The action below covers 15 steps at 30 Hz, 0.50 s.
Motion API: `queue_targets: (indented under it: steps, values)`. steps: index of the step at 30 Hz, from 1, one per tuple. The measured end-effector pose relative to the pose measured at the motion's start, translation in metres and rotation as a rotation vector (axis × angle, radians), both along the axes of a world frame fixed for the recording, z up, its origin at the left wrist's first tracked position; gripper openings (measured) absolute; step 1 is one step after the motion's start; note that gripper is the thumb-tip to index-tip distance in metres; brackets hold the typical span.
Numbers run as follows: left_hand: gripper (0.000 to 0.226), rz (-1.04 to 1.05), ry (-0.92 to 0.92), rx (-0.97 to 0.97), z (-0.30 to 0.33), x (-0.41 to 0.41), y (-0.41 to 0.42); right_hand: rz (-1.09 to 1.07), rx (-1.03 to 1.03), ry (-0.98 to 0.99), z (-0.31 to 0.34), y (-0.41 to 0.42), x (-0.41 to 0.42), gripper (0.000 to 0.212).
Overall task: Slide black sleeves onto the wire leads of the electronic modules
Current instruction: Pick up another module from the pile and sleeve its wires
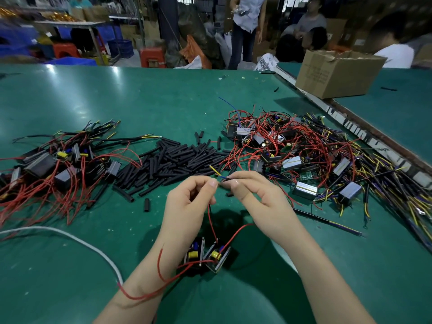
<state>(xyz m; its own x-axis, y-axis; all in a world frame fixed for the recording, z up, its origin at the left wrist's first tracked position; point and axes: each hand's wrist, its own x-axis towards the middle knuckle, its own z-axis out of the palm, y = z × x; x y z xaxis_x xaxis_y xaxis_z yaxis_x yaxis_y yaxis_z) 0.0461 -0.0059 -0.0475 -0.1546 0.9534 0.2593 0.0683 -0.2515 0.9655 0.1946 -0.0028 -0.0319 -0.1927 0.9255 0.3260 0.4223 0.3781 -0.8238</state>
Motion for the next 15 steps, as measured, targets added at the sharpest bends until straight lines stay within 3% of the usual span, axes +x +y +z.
queue_targets:
  steps: [3,7,10,12,15]
  values:
    - [0.018,-0.010,-0.036,-0.016,0.001,-0.001,0.002,0.000,0.018,-0.022,0.001,0.000,0.001,0.025]
    - [0.014,-0.075,0.050,-0.021,0.002,-0.004,0.000,-0.026,0.082,-0.028,-0.001,0.001,0.002,0.026]
    - [0.015,-0.137,0.119,-0.021,0.004,-0.007,-0.001,-0.012,0.154,-0.110,-0.005,0.004,0.007,0.018]
    - [0.017,-0.155,0.126,-0.029,0.006,-0.009,0.000,0.035,0.107,-0.065,-0.006,0.005,0.009,0.010]
    - [0.018,-0.196,0.104,-0.052,0.008,-0.011,0.000,0.117,-0.111,0.154,-0.004,0.005,0.011,0.039]
